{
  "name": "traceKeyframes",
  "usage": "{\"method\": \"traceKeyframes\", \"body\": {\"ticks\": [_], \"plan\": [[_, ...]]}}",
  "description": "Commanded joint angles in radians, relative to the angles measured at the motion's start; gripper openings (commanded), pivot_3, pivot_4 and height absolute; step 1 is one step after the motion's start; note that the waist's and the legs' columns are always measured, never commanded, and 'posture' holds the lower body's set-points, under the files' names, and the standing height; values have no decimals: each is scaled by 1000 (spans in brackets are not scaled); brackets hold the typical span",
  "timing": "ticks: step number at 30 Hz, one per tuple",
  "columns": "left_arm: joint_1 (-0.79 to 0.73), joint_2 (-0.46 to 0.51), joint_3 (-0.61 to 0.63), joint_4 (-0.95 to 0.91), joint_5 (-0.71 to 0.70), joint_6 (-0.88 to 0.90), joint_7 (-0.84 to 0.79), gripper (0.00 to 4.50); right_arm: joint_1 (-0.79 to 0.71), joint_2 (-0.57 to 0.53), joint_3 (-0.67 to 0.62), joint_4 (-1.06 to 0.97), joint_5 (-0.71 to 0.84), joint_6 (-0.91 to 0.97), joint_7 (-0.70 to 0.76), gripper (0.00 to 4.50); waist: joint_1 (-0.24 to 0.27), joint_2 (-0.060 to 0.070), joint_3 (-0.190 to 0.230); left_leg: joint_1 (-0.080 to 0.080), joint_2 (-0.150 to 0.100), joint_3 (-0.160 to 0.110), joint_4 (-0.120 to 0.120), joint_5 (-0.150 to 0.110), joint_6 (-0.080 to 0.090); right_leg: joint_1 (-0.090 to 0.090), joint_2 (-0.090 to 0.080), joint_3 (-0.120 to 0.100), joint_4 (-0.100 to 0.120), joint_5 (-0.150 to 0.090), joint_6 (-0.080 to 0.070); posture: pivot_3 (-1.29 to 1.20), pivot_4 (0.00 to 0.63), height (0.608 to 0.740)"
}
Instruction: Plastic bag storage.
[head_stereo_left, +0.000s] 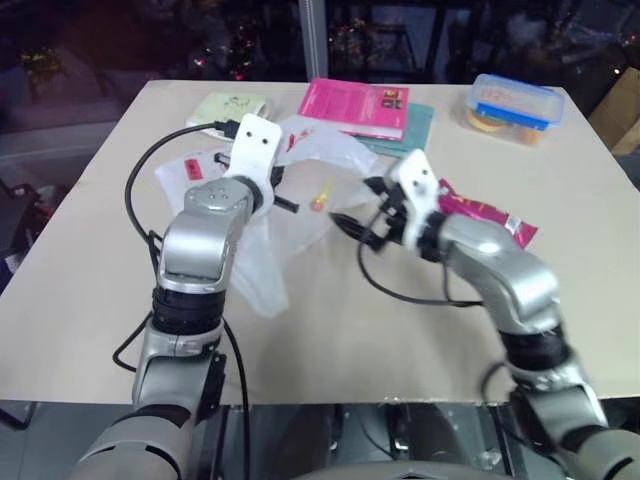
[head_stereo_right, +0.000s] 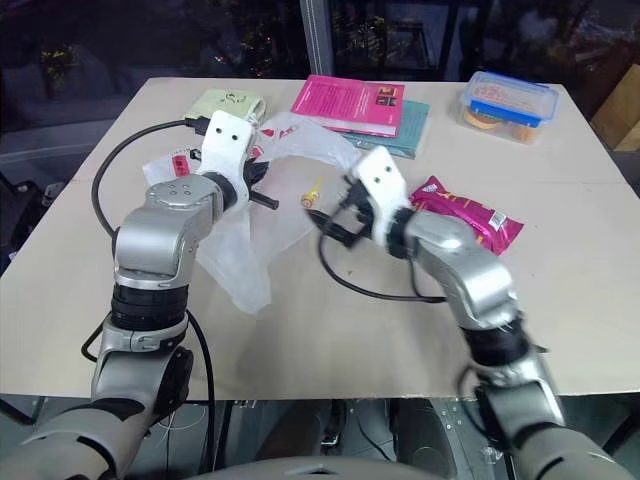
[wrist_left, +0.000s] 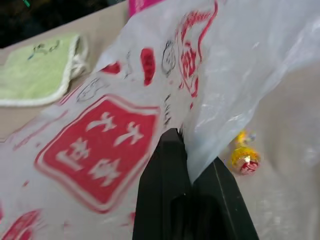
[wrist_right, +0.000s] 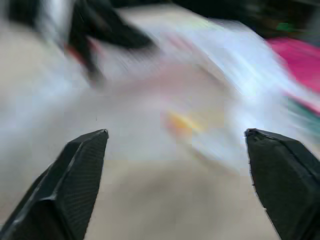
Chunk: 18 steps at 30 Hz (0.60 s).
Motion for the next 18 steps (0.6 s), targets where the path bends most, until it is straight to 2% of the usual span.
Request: {"method": "traceKeyframes", "body": {"ticks": [1,3,8,11,18], "plan": [[-25,16,-22,3,23,-71,8,0,26,-142,90,8,-220,-87,-26,4417,-3,-1,0,0,0,0,0,0,0,0,0,0,0,0,0,0,150,740],[-23,12,-37,4,31,-84,12,0,42,-176,154,137,-321,-142,-63,4417,-11,-1,0,0,1,1,0,0,0,0,1,1,0,0,0,0,150,740],[-30,1,-46,-1,36,-90,21,0,36,-160,190,357,-407,-257,-59,4417,-7,-3,-1,1,3,4,0,1,0,0,1,4,1,0,0,0,150,740],[-25,-12,-50,-11,40,-87,30,0,18,-158,161,386,-442,-289,-58,3565,-5,-3,-1,1,3,5,1,1,0,0,2,5,0,0,0,0,150,740],[-31,-31,-30,-8,30,-70,45,0,16,-181,100,307,-495,-388,-27,293,-2,-3,-1,1,3,4,1,1,0,0,2,4,1,0,0,0,150,740]]}}
